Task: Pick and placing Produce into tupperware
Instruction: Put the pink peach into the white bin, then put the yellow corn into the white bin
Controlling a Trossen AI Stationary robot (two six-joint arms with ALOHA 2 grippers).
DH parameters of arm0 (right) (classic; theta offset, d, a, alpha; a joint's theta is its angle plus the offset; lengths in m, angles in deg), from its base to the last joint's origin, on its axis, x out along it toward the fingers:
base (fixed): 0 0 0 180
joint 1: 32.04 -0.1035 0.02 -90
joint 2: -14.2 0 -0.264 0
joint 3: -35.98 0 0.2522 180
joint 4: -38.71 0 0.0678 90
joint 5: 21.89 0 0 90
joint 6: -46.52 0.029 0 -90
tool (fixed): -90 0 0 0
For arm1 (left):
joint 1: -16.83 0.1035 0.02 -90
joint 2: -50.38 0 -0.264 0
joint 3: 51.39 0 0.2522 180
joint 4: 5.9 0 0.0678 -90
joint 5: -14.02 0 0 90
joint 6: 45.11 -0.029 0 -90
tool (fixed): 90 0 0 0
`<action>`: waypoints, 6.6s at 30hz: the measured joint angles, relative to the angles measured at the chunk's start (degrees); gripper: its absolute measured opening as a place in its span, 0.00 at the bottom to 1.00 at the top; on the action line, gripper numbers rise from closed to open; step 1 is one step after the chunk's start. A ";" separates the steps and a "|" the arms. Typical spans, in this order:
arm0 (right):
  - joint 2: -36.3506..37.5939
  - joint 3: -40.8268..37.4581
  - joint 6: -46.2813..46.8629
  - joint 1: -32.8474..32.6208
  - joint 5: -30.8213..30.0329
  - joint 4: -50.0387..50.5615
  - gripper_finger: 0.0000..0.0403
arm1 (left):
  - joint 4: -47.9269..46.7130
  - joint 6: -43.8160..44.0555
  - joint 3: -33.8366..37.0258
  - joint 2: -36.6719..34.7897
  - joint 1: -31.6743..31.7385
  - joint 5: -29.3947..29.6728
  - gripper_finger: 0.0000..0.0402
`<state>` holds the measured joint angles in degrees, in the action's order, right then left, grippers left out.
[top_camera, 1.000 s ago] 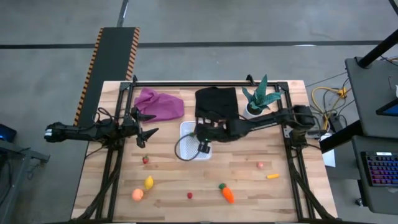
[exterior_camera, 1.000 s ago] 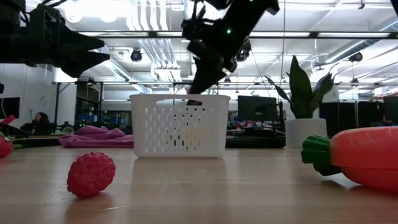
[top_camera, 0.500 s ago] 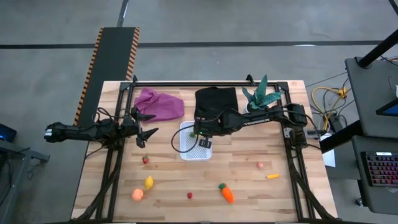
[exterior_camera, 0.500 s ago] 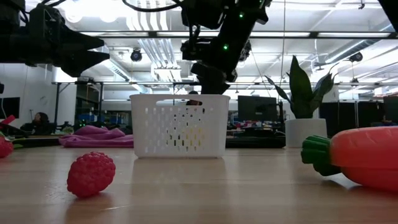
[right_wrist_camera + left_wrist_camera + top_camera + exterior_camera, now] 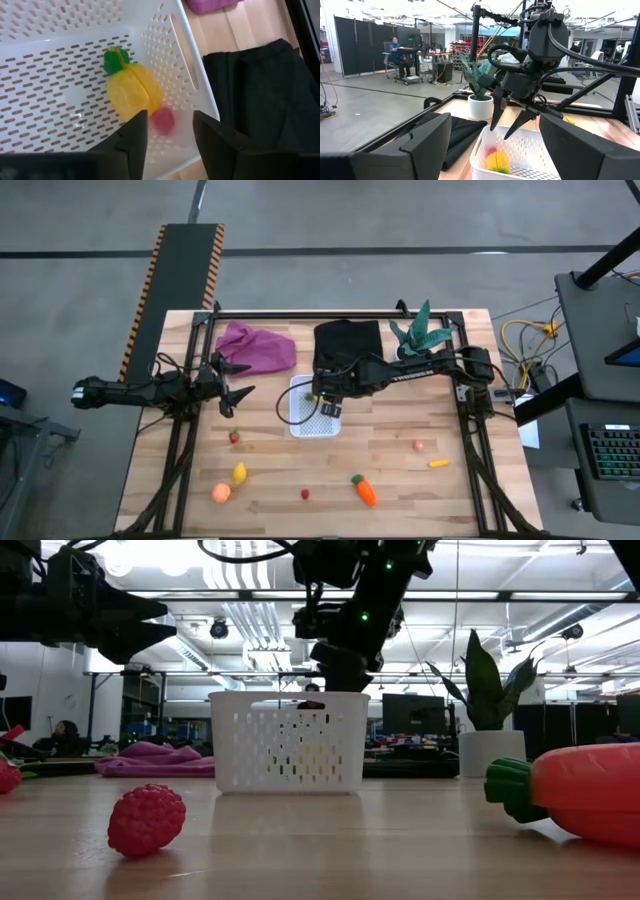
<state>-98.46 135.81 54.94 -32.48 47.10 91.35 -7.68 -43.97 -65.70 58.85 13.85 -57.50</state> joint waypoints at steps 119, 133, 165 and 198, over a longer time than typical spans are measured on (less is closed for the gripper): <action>22.12 -27.41 14.50 -21.03 -18.58 -33.98 0.16 | 0.02 0.02 0.00 0.02 0.02 0.02 0.72; 13.37 -25.29 1.13 -7.83 -4.02 -44.37 0.16 | 0.10 0.02 0.00 -0.10 0.02 0.02 0.72; -3.37 -1.91 -2.35 1.14 6.50 -21.48 0.49 | 0.34 0.04 0.00 0.12 -0.01 -0.17 0.72; 37.76 -14.13 39.93 -41.48 11.48 30.41 0.58 | -0.39 0.07 0.00 0.17 -0.01 -0.19 0.72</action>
<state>-60.70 121.68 94.87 -73.96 58.58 121.75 -8.07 -43.90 -65.70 59.02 13.84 -57.69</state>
